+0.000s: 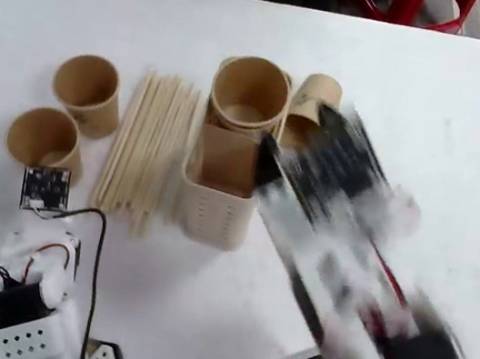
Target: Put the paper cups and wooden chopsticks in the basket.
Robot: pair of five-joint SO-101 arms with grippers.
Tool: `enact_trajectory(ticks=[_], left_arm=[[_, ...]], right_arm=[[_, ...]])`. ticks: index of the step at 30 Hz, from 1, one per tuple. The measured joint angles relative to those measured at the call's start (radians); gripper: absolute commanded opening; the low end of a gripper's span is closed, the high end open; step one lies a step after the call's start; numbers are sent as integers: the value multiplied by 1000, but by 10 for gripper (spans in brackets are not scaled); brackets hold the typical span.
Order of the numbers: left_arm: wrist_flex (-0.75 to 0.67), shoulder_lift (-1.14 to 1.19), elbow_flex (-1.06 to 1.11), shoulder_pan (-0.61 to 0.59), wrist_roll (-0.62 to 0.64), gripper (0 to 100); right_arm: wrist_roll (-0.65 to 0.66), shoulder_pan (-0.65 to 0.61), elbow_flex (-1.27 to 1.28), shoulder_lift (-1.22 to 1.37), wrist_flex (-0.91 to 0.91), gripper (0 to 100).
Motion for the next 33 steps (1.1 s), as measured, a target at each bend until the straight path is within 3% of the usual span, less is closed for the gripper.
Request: enact_trajectory(ticks=[6, 12, 19, 24, 33], left_arm=[[0, 0, 0, 0, 0, 99], [0, 0, 0, 0, 0, 99], [0, 0, 0, 0, 0, 99], [0, 0, 0, 0, 0, 99], [0, 2, 0, 0, 0, 99]], right_arm=[[132, 15, 31, -316, 229, 201], [210, 241, 252, -497, 247, 202], [221, 381, 763, -726, -58, 326], [230, 450, 1151, -709, -385, 313], [230, 448, 1336, -477, -868, 314]])
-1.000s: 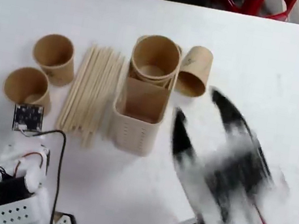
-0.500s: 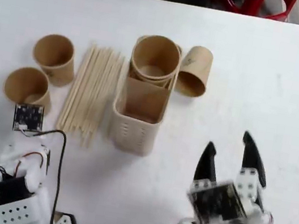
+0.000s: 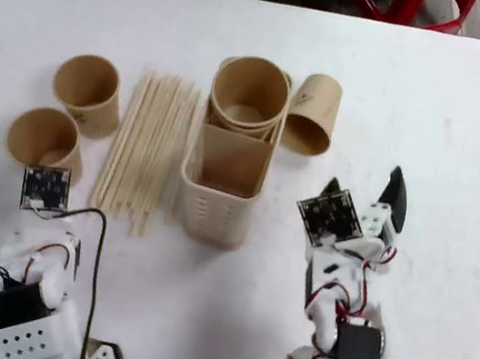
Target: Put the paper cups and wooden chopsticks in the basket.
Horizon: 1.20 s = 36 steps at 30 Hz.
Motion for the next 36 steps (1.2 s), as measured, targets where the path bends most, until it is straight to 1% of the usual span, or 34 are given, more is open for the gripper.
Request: enact_trajectory(ticks=[5, 12, 18, 21, 27, 34, 36], left_arm=[[0, 0, 0, 0, 0, 99], [0, 0, 0, 0, 0, 99], [0, 0, 0, 0, 0, 99], [0, 0, 0, 0, 0, 99], [0, 0, 0, 0, 0, 99], [0, 0, 0, 0, 0, 99], [0, 0, 0, 0, 0, 99]], right_arm=[[8, -38, 2, 227, -227, 314], [8, -37, 2, 583, -539, 315], [8, -37, 2, 799, -767, 315], [8, -37, -35, 901, -799, 315], [8, -37, -209, 1115, -809, 315], [8, -48, -350, 1290, -813, 313], [8, -46, -384, 1336, -839, 313]])
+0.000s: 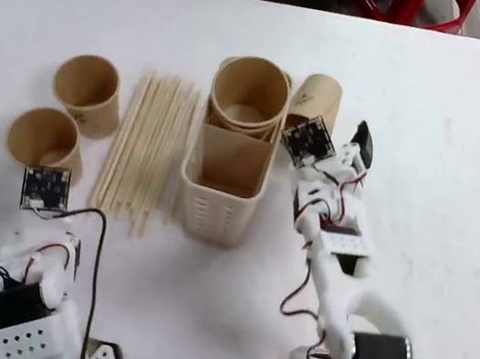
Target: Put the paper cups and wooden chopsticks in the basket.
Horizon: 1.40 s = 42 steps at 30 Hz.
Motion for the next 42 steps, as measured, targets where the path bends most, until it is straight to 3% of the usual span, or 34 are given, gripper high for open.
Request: enact_trajectory(ticks=[13, 18, 20, 22, 32, 38, 42], left_arm=[[0, 0, 0, 0, 0, 99], [0, 0, 0, 0, 0, 99], [0, 0, 0, 0, 0, 99], [0, 0, 0, 0, 0, 99], [0, 0, 0, 0, 0, 99], [0, 0, 0, 0, 0, 99], [0, 0, 0, 0, 0, 99]], right_arm=[[0, -6, -28, 279, -411, 303], [0, -6, -28, 324, -509, 80], [0, -5, -28, 324, -522, 8], [0, -3, -28, 324, -537, 42], [0, 74, -26, 318, -572, 17], [3, 130, 86, 98, -560, 17], [3, 133, 166, -126, -433, 17]])
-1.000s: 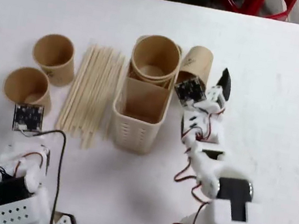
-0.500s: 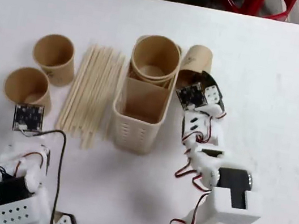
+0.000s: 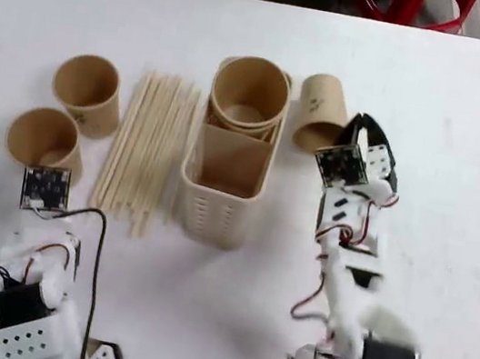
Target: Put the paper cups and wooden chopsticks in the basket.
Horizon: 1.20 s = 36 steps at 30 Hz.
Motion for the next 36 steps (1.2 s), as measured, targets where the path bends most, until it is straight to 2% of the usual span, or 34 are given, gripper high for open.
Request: enact_trajectory(ticks=[4, 7, 10, 13, 19, 27, 32, 36], left_arm=[[0, 0, 0, 0, 0, 99], [0, 0, 0, 0, 0, 99], [0, 0, 0, 0, 0, 99], [0, 0, 0, 0, 0, 99], [0, 0, 0, 0, 0, 99], [0, 0, 0, 0, 0, 99], [0, 0, 0, 0, 0, 99], [0, 0, 0, 0, 0, 99]], right_arm=[[0, 0, 31, -238, 219, 40], [-2, -2, 68, -367, 417, 184], [-2, -57, 81, -402, 565, 343], [-3, -95, 84, -388, 588, 371], [-3, -109, 21, -172, 468, 339], [-3, -110, -181, 241, 169, 333], [-3, -121, -296, 460, 48, 329], [-3, -123, -367, 594, -37, 211]])
